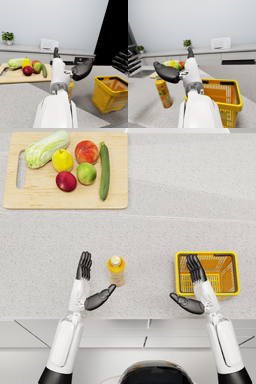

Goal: Pick up the lemon tea and place it into the yellow basket

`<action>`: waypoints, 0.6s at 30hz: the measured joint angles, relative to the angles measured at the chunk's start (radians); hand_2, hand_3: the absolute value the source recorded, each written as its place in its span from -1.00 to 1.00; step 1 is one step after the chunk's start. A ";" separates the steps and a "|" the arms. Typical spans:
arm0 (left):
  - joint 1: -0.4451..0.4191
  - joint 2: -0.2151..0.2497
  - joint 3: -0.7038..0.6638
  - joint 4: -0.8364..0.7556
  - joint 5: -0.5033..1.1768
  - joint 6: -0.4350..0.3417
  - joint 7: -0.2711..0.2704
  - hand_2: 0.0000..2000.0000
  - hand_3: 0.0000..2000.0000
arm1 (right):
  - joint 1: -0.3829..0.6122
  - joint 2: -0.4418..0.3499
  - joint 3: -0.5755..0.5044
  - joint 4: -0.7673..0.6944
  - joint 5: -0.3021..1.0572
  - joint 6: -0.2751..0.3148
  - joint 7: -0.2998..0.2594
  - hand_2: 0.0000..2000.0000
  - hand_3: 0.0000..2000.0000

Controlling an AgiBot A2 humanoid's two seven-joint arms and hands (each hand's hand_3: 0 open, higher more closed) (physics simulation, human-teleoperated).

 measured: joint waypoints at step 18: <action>0.038 0.037 -0.013 0.049 0.044 -0.087 -0.087 -1.00 -1.00 | 0.025 -0.031 -0.034 0.015 0.044 -0.086 0.087 -1.00 -1.00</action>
